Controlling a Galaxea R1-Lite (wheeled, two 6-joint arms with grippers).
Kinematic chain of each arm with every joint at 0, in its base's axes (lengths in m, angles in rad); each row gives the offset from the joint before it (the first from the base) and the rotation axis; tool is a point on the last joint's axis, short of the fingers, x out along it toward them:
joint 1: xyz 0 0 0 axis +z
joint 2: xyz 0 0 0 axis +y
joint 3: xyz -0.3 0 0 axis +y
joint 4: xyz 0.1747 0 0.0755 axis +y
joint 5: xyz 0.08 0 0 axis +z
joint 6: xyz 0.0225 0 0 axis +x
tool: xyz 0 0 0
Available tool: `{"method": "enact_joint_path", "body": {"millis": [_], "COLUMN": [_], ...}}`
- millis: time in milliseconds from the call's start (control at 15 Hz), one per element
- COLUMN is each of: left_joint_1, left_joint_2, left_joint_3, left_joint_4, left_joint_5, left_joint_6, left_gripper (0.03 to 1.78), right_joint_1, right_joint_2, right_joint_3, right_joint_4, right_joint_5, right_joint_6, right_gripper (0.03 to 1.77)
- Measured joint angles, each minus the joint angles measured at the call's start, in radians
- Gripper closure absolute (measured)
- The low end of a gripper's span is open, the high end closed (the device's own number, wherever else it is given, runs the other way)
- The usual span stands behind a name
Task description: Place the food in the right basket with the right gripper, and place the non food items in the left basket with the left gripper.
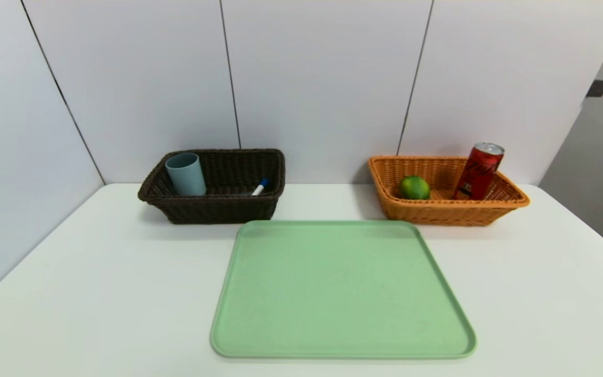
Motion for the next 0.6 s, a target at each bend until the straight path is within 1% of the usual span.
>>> {"method": "enact_joint_path", "body": {"millis": [67,133,200,400,533,600], "left_joint_1": [0.000,0.000,0.000,0.000,-0.001,-0.001], "left_joint_2": [0.000,0.000,0.000,0.000,0.000,0.000], "left_joint_3": [0.000,0.000,0.000,0.000,0.000,0.000], "left_joint_4": [0.041,0.075,0.101,0.097,0.094,0.094], "left_joint_5": [-0.011,-0.031,-0.036,-0.032,0.002,0.007], "left_joint_6": [-0.005,-0.009,-0.017,-0.111,-0.185,-0.200], "left_gripper": [0.12,0.12,0.12,0.12,0.12,0.12], "right_joint_1": [0.000,0.000,0.000,0.000,0.001,0.001], "right_joint_2": [0.000,0.000,0.000,0.000,0.000,0.000], "right_joint_3": [0.000,-0.004,-0.010,-0.017,-0.020,-0.020], "right_joint_4": [0.037,0.100,0.142,0.158,0.156,0.156], "right_joint_5": [-0.027,-0.049,-0.060,-0.069,-0.097,-0.100], "right_joint_6": [0.006,0.017,0.036,0.119,0.192,0.199], "right_gripper": [0.09,0.09,0.09,0.09,0.09,0.09]}}
